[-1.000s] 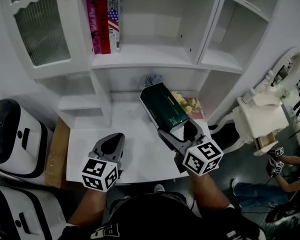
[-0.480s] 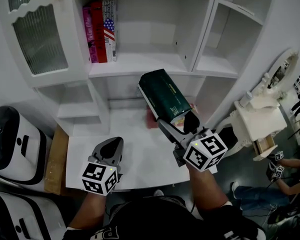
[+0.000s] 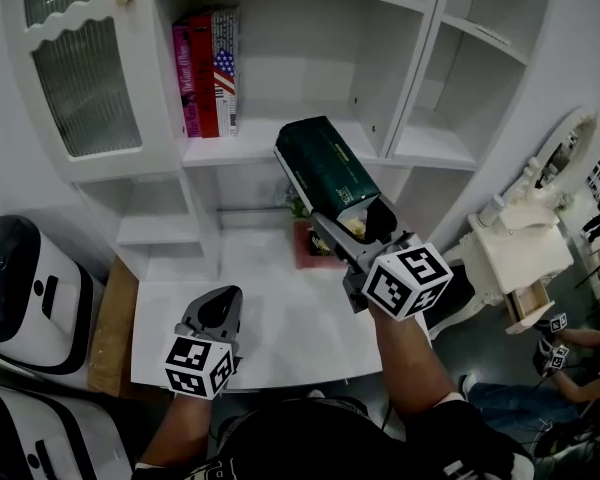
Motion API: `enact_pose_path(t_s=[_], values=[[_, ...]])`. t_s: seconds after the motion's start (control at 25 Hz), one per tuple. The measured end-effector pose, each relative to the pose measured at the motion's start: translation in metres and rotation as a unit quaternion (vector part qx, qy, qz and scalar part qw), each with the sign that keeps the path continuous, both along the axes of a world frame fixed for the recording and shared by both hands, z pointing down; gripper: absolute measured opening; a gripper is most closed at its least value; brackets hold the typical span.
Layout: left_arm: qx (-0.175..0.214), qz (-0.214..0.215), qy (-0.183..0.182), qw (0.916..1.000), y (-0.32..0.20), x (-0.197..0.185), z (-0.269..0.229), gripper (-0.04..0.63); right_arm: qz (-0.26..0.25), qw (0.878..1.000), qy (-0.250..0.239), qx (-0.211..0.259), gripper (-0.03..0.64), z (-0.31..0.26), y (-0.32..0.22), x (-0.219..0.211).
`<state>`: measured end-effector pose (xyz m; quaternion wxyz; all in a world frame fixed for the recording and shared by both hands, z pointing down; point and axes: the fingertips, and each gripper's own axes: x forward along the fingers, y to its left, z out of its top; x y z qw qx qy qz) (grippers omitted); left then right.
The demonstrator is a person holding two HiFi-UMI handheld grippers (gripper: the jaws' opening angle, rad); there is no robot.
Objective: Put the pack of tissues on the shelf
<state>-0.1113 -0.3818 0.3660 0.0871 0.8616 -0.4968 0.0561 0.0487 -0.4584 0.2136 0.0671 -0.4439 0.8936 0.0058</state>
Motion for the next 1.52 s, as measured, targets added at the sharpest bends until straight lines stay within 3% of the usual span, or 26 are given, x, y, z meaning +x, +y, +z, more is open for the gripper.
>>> enact_pose_path(t_s=[0.48, 1.08, 1.52], values=[[-0.008, -0.029, 0.005, 0.9995, -0.006, -0.017, 0.005, 0.015, 0.001, 1.0, 0.021, -0.011, 0.43, -0.026, -0.061, -0.011], [-0.013, -0.056, 0.016, 0.9982, -0.01, -0.029, 0.008, 0.015, 0.019, 0.996, 0.082, -0.043, 0.43, -0.029, -0.14, -0.034], [-0.02, -0.064, 0.018, 0.9976, -0.006, -0.032, 0.014, 0.015, 0.04, 0.991, 0.102, -0.075, 0.43, -0.025, -0.169, -0.046]])
